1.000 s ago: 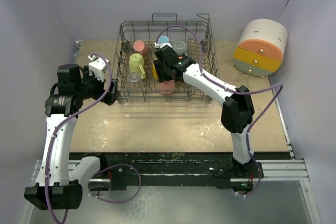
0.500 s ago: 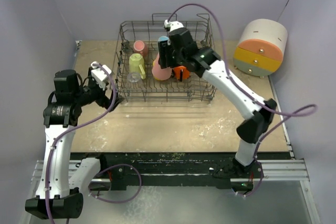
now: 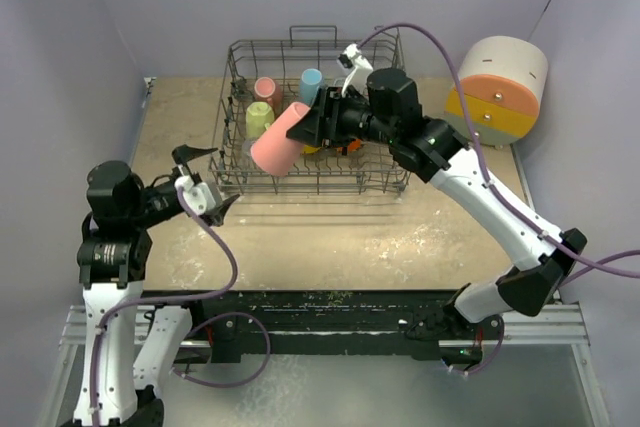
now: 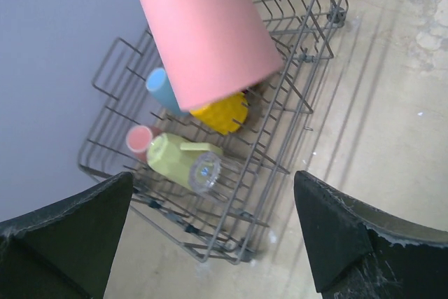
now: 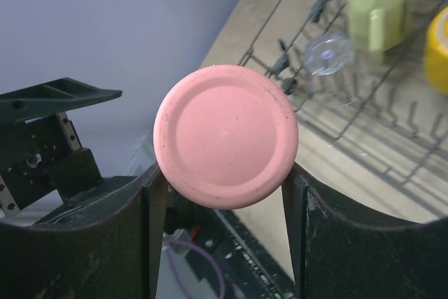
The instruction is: Unload the cups from the dish rack
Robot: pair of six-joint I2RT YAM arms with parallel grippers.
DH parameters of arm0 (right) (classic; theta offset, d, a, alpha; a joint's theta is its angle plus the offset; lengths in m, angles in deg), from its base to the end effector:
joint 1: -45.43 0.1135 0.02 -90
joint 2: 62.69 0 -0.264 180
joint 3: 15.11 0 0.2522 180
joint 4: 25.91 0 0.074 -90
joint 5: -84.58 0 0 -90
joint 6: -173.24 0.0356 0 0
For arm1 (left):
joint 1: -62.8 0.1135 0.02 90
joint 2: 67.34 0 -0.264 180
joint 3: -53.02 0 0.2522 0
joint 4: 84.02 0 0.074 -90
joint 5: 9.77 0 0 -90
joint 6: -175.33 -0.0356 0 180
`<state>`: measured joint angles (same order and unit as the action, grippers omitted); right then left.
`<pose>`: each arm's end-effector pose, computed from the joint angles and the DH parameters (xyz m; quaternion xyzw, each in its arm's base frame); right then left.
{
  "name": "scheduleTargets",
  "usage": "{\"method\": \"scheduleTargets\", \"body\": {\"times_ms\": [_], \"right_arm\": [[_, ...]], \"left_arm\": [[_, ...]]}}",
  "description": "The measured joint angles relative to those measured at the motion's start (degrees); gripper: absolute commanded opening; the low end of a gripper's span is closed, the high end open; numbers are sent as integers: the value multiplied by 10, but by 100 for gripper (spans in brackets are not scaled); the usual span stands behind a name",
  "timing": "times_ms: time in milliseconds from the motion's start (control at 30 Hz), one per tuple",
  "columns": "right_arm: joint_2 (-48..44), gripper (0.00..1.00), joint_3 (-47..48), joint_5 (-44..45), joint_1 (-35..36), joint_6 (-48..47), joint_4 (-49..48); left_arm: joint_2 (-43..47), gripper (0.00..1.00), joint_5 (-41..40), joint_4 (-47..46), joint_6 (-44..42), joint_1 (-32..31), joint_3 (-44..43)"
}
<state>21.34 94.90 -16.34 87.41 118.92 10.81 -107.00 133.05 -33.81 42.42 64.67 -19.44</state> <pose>0.2381 0.2233 0.4662 -0.1027 0.7622 0.4552 0.4487 0.1208 -0.0244 0.3900 0.4996 0.5838 -0.1295 0.6267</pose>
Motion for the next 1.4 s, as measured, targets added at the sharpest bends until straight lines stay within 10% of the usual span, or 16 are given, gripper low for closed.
{"method": "scheduleTargets", "body": {"times_ms": [700,833,933,1100,1400], "right_arm": [[2,11,-142,-157,33,229,-265],[2,12,-143,-156,57,250,-298],[1,35,-149,-156,68,272,-310],[-1,78,-151,-136,66,276,-292],[-26,93,-50,29,54,156,-61]], "left_arm": [[74,60,25,-147,-96,0,60],[74,27,23,-168,-81,0,60],[76,1,7,-193,-64,1,62],[71,0,-43,-248,15,3,63],[-102,0,-250,-200,94,3,-62]]}}
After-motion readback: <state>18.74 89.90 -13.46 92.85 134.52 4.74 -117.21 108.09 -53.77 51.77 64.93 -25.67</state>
